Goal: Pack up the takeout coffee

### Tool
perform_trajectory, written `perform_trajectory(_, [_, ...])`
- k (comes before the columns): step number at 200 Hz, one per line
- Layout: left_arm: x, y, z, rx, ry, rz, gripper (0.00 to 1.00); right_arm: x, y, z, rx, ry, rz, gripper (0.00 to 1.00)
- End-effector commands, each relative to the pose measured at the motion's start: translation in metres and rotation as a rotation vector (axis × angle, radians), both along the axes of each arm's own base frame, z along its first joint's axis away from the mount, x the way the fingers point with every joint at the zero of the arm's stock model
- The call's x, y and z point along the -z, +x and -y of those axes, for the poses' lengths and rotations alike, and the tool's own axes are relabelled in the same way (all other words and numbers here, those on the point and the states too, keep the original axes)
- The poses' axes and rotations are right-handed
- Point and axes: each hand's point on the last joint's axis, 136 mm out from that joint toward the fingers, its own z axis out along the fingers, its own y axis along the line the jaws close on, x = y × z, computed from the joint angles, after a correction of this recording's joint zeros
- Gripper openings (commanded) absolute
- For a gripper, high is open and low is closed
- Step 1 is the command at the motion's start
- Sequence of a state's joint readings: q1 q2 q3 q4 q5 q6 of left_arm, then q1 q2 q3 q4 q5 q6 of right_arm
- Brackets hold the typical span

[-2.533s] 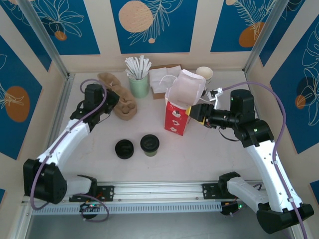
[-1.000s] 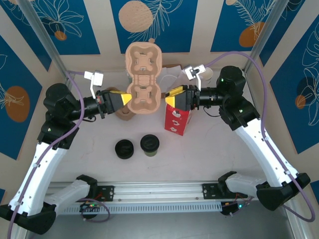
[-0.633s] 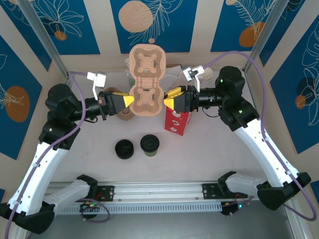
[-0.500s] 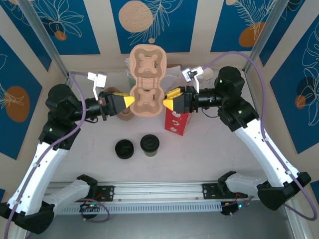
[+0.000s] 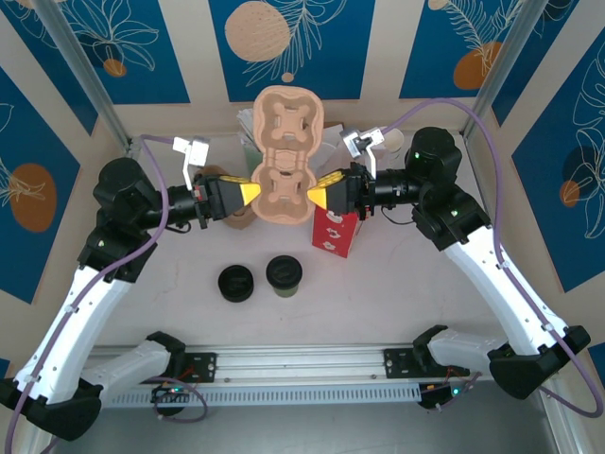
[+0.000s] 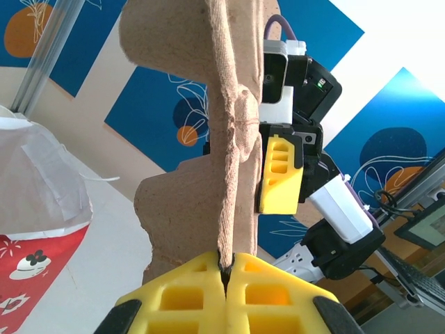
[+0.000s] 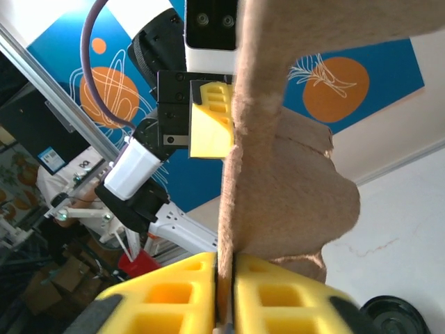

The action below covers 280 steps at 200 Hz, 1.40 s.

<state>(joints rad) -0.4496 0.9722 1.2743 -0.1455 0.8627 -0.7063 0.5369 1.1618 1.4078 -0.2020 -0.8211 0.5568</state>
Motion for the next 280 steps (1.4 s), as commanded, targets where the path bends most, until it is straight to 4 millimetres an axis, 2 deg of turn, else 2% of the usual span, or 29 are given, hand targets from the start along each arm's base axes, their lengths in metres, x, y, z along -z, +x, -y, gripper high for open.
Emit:
perform_trajectory(1, [-0.011,-0.004,0.001,-0.007,-0.003,0.068,0.04,-0.013,-0.007,0.002,-0.002,0.014,0.033,0.00])
perform_trajectory(37, [-0.007,-0.002,-0.005,-0.077,0.081,0.103,0.45,-0.012,0.000,0.007,0.064,-0.016,-0.001,0.00])
perform_trajectory(66, [-0.007,0.000,-0.015,-0.150,0.162,0.147,0.56,-0.005,0.004,0.016,0.135,-0.071,-0.056,0.00])
perform_trajectory(105, [-0.019,-0.001,-0.023,-0.194,0.247,0.236,0.60,0.007,0.011,0.035,0.246,-0.149,-0.169,0.00])
perform_trajectory(123, [-0.026,-0.003,-0.023,-0.187,0.269,0.290,0.60,0.014,0.007,0.041,0.260,-0.191,-0.224,0.00])
perform_trajectory(163, [-0.034,-0.012,-0.014,-0.142,0.340,0.449,0.53,0.032,0.000,0.043,0.258,-0.284,-0.357,0.00])
perform_trajectory(186, [-0.024,-0.011,-0.003,-0.108,0.422,0.513,0.53,0.042,-0.003,0.038,0.243,-0.342,-0.416,0.00])
perform_trajectory(214, [-0.007,-0.008,0.011,-0.049,0.547,0.585,0.56,0.052,-0.010,0.028,0.220,-0.420,-0.409,0.00])
perform_trajectory(244, [0.008,-0.003,0.016,-0.015,0.628,0.665,0.66,0.055,-0.016,0.019,0.179,-0.447,-0.409,0.00])
perform_trajectory(280, [0.025,0.005,0.018,0.009,0.711,0.716,0.70,0.059,-0.020,0.016,0.156,-0.472,-0.414,0.00])
